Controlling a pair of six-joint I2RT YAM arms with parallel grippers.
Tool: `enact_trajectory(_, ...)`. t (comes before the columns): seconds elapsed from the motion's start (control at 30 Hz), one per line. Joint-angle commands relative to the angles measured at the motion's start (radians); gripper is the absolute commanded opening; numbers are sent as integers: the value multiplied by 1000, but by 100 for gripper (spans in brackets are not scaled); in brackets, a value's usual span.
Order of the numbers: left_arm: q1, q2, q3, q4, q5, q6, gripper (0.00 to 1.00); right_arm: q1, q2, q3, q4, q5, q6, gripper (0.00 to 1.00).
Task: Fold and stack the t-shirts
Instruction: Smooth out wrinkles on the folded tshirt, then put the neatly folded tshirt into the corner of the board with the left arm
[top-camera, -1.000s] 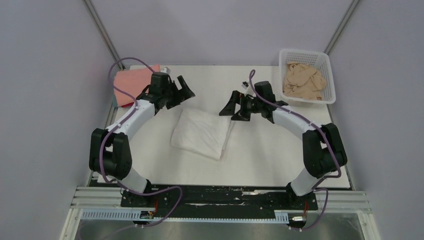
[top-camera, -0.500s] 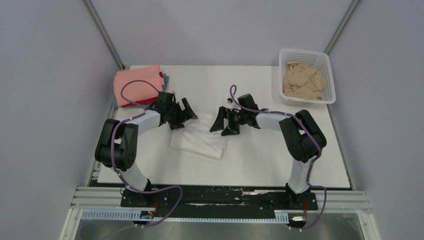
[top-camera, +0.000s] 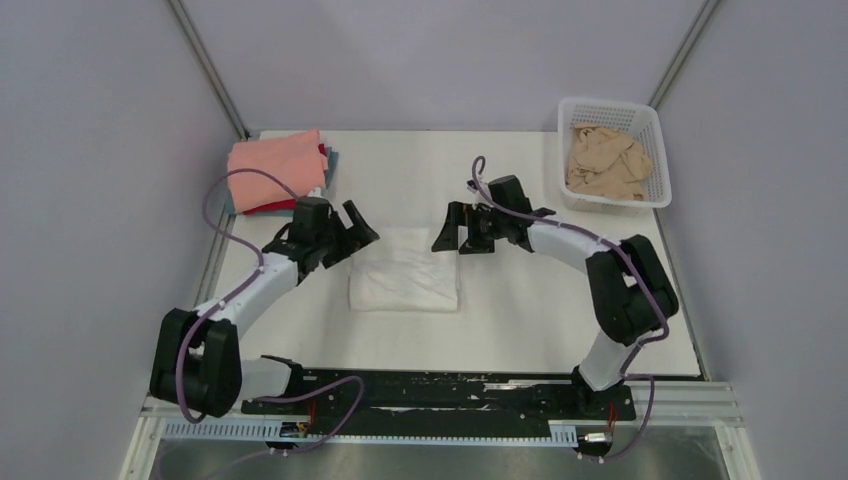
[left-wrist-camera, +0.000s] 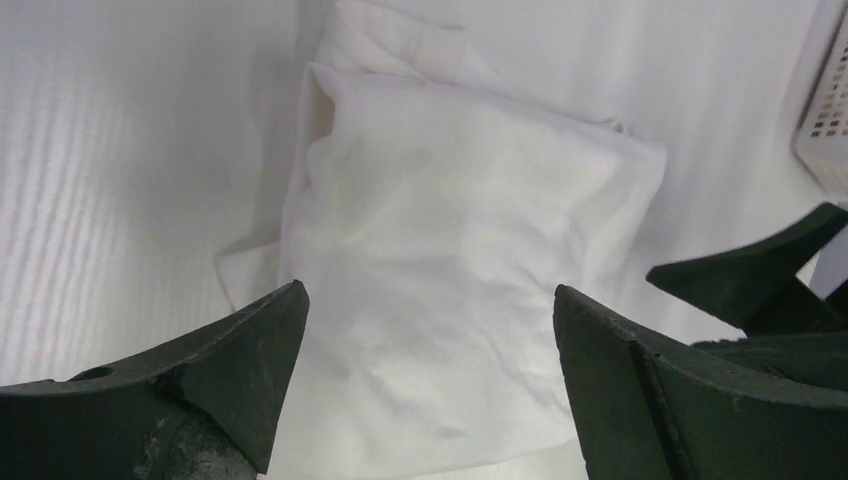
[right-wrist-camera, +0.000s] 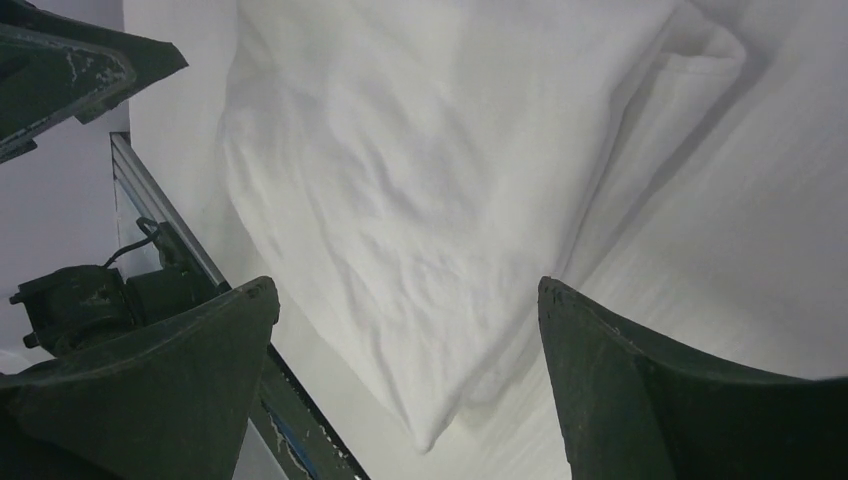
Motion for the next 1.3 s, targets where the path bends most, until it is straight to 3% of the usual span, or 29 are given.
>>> enact_trajectory(0.0, -2, -130, -44, -77, -209, -5, 100, -13, -204, -89, -10, 99, -52, 100)
enact_trajectory(0.13, 1, -102, -46, -103, -235, 7, 100, -21, -298, -186, -10, 117, -44, 100)
enact_trajectory(0.43, 2, 156, 36, -101, -84, 30, 99, -74, -459, -306, -28, 136, -36, 100)
enact_trajectory(0.57, -9, 230, 41, -43, 17, 16, 86, -110, -512, -328, -42, 146, -50, 100)
enact_trajectory(0.73, -78, 298, 66, -43, -11, -8, 68, -172, -547, -351, -50, 106, -47, 100)
enact_trajectory(0.83, -121, 346, 124, -93, -107, -25, 56, -190, -568, -362, -55, 100, -56, 100)
enact_trajectory(0.9, -163, 391, 182, -163, -220, -31, 41, -202, -581, -370, -63, 103, -59, 100)
enact_trajectory(1.0, -228, 476, 306, -302, -418, -37, 3, -215, -601, -386, -78, 115, -68, 100)
enact_trajectory(1.1, -238, 531, 403, -369, -519, 8, 0, -227, -626, -402, -95, 124, -89, 100)
enact_trajectory(1.27, -238, 545, 581, -405, -864, 202, 0, -235, -678, -424, -104, 170, -109, 100)
